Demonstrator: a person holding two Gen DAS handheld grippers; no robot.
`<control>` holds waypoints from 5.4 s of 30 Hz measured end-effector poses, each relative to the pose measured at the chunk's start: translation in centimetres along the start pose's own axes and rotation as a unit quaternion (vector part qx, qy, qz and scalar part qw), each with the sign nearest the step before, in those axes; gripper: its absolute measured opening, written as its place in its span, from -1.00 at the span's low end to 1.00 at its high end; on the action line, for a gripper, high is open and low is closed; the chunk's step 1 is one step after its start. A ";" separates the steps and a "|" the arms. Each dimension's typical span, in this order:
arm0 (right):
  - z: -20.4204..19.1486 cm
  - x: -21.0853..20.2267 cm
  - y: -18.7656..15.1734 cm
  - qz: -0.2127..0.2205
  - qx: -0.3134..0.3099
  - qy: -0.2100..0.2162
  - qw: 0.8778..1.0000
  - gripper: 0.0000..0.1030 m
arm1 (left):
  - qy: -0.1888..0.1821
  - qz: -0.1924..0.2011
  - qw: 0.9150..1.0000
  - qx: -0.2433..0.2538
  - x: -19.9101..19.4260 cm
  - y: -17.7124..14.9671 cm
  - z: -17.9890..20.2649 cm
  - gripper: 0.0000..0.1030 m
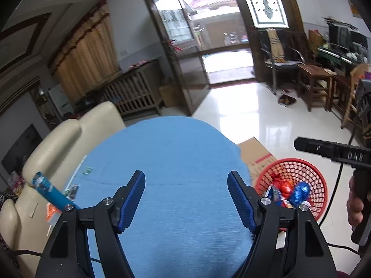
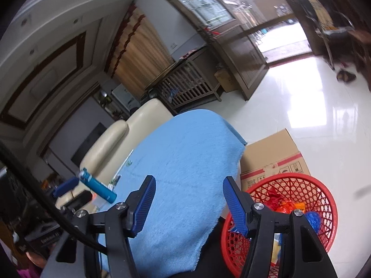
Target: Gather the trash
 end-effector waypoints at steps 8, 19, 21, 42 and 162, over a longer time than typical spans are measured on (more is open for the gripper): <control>-5.9 2.8 -1.1 -0.026 -0.083 -0.034 0.996 0.35 | 0.040 0.020 0.998 -0.040 -1.2 -0.9 -4.2 0.47; -14.1 5.4 -1.8 -0.034 -0.183 -0.064 0.980 0.35 | 0.071 0.034 0.992 -0.102 -2.2 -2.5 -10.2 0.48; -15.7 5.7 -1.5 -0.028 -0.194 -0.065 0.978 0.39 | 0.078 0.036 0.990 -0.112 -2.5 -2.9 -11.3 0.48; -30.4 10.5 -4.3 -0.030 -0.307 -0.022 0.951 0.43 | 0.177 0.075 0.958 -0.214 -6.3 -8.0 -22.9 0.92; -30.6 12.2 -4.9 -0.059 -0.229 -0.008 0.972 0.43 | 0.190 0.028 0.960 -0.204 -7.1 -10.7 -24.3 0.92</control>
Point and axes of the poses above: each gripper's, at about its wrist camera, not at the fingertips, and x roughly the way its jaws point, z to its right, y to its top, the point moved 2 cm from there along x, roughly the way its jaws point, and after that the axes turned 14 degrees about y, right-handed, at the moved point
